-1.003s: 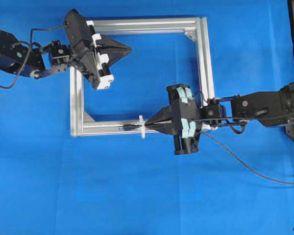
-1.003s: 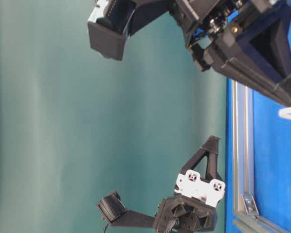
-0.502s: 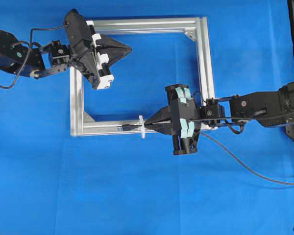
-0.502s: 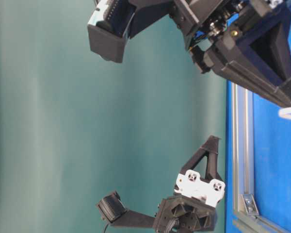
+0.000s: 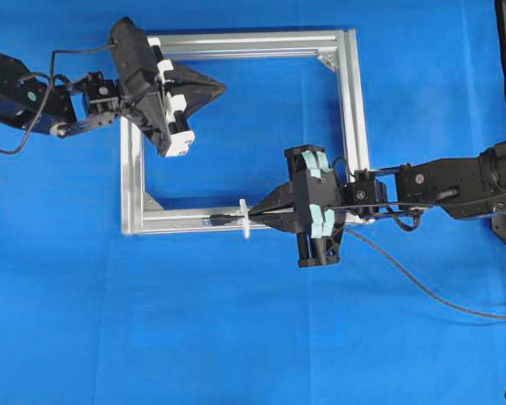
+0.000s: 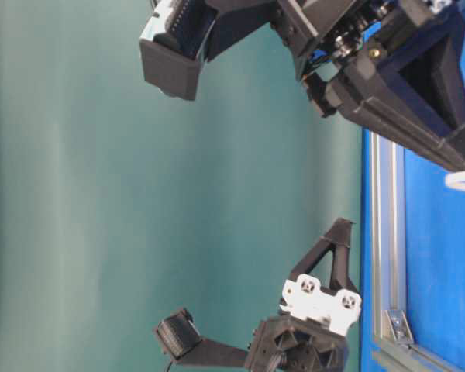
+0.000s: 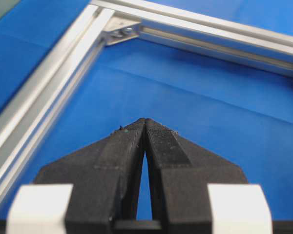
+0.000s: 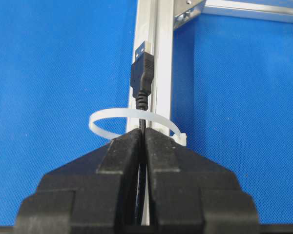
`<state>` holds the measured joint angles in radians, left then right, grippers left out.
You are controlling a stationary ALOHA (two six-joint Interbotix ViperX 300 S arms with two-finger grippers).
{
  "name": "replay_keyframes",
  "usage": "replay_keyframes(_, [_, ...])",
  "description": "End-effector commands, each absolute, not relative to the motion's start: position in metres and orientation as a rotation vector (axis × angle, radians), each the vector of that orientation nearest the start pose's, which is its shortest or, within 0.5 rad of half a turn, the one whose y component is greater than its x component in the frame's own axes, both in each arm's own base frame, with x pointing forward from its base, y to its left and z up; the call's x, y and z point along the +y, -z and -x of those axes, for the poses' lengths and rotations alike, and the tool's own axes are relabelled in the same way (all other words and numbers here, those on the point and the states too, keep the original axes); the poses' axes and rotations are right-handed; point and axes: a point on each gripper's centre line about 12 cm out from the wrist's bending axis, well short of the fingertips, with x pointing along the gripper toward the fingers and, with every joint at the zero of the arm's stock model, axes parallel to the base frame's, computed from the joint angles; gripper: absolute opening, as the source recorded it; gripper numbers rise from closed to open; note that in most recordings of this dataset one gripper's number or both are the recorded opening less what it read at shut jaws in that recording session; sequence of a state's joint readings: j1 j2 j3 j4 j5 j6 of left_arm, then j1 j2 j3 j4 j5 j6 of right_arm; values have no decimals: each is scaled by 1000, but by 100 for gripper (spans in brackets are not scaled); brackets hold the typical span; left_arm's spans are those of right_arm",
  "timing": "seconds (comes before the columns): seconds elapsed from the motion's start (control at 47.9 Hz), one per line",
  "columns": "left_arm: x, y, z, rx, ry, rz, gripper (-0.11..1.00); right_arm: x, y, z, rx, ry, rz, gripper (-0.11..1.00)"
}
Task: Insert the wire through the string loop located in the center.
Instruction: 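Move the open left gripper toward the plug emerging from the loop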
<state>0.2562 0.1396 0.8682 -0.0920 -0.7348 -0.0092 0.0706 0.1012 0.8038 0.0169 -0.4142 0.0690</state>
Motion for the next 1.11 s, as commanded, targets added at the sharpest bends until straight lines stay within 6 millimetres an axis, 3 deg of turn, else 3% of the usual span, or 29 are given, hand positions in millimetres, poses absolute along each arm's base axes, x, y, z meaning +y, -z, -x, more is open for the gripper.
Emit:
replay_keyframes(0.0, [86, -145, -363, 222, -283, 98, 0, 27, -139, -384, 449, -45, -65, -2])
replay_keyframes(0.376, [1, -152, -363, 219, -54, 95, 0, 27, -140, -384, 441, -45, -65, -2])
replay_keyframes(0.502, [-18, -154, -363, 217, -2, 90, 0, 26, -140, -384, 439, -44, -64, -2])
replay_keyframes(0.669, [-28, -153, -362, 219, 25, 87, 0, 27, -140, -384, 441, -46, -63, -2])
replay_keyframes(1.087, [-31, -153, -362, 220, 36, 80, 0, 26, -140, -384, 439, -45, -63, -2])
